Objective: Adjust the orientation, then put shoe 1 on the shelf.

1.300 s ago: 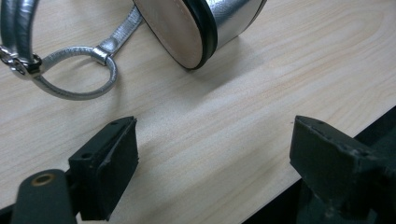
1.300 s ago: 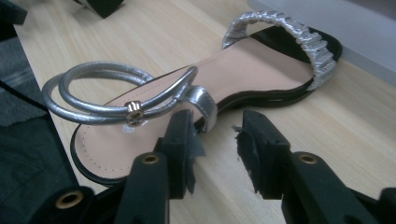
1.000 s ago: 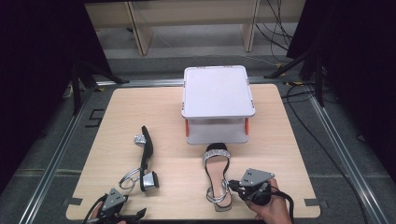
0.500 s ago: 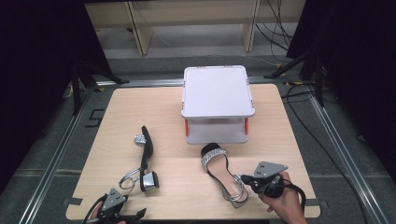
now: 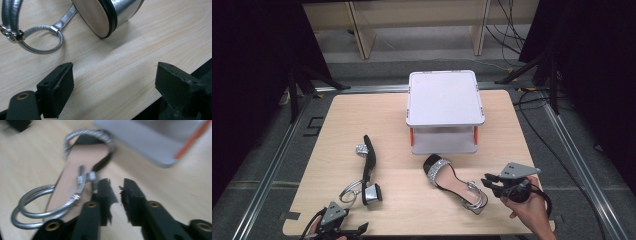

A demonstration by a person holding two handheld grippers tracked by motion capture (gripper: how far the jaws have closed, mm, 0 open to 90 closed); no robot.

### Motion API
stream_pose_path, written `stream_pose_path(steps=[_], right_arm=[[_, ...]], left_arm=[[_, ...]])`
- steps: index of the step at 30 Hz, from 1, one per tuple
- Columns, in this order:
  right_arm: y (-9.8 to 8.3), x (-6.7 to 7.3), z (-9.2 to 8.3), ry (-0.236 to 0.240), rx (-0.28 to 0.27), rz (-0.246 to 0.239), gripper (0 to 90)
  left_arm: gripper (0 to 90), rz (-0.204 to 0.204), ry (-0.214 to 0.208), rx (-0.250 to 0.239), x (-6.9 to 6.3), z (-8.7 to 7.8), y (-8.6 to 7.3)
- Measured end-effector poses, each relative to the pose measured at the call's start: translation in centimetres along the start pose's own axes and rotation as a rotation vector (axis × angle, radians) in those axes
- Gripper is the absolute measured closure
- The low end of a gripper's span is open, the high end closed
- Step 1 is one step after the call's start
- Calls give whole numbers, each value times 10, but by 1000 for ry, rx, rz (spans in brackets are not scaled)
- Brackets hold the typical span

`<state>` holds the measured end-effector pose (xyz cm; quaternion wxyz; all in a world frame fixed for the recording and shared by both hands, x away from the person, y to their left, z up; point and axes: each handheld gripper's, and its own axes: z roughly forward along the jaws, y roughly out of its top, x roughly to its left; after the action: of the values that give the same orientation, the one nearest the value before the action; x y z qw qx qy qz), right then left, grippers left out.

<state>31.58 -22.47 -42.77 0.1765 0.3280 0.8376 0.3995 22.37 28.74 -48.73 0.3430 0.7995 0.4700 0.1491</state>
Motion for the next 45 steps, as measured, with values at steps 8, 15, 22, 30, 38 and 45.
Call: stream_pose_path(steps=[8, 15, 22, 30, 38, 45], right_arm=[[16, 24, 1, 44, -24, 36, 403], [37, 39, 24, 87, 49, 6, 322], [55, 51, 51, 98, 136, -29, 294], [58, 53, 72, 71, 225, -4, 272], [56, 57, 86, 55, 297, -49, 264], [48, 56, 93, 51, 335, -30, 263]], left_arm=[[152, -10, -22, -6, -2, 0, 1], [152, -2, -2, 2, -1, 1, 0], [152, -12, -18, -8, -2, 1, 0], [152, 20, -3, 6, -1, 1, 0], [152, 15, -17, 1, -3, 0, -1], [152, 10, 0, 1, -2, -1, 0]])
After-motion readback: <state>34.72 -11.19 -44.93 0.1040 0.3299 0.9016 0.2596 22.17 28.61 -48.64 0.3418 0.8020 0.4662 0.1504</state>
